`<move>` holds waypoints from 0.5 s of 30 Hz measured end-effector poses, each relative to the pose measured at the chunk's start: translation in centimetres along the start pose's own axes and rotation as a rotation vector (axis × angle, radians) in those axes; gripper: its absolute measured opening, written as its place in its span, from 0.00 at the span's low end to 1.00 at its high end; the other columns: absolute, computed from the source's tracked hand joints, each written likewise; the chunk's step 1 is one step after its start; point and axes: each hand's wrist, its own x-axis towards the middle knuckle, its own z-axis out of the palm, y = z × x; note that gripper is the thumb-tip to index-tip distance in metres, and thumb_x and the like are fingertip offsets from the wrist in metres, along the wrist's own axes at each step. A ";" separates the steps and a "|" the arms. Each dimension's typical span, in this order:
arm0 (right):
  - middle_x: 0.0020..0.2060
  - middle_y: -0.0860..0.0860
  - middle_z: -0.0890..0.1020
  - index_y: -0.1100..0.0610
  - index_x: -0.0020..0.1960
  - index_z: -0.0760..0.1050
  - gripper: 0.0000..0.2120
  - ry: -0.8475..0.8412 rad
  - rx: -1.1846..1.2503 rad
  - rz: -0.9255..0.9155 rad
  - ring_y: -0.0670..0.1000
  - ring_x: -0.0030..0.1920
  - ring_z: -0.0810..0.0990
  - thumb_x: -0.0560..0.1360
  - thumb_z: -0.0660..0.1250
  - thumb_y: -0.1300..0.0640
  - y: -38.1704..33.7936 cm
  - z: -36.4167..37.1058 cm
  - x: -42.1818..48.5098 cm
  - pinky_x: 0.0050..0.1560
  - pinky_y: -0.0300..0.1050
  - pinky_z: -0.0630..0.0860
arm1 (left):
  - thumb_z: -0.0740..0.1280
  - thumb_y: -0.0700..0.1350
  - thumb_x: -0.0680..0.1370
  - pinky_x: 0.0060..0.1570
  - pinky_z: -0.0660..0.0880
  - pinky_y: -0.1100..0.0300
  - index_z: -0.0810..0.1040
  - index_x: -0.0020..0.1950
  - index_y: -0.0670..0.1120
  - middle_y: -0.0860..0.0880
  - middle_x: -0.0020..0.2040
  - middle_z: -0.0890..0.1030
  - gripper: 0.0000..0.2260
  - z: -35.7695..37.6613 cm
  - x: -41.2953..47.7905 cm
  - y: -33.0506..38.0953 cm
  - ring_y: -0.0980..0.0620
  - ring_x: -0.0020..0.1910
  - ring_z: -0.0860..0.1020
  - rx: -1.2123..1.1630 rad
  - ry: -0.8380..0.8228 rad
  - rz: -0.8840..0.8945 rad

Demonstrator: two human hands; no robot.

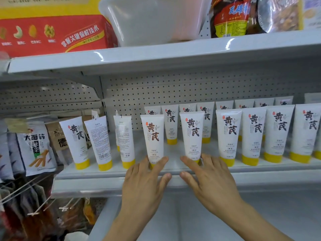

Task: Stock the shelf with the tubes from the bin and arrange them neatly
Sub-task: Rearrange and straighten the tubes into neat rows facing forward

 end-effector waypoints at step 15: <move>0.40 0.51 0.76 0.43 0.61 0.76 0.20 -0.055 0.047 0.020 0.54 0.40 0.77 0.71 0.62 0.41 0.9 -0.8 -0.3 0.38 0.47 0.76 | 0.57 0.61 0.72 0.41 0.76 0.55 0.77 0.62 0.60 0.52 0.44 0.78 0.21 1.5 1.3 3.7 0.50 0.40 0.79 0.012 0.067 0.046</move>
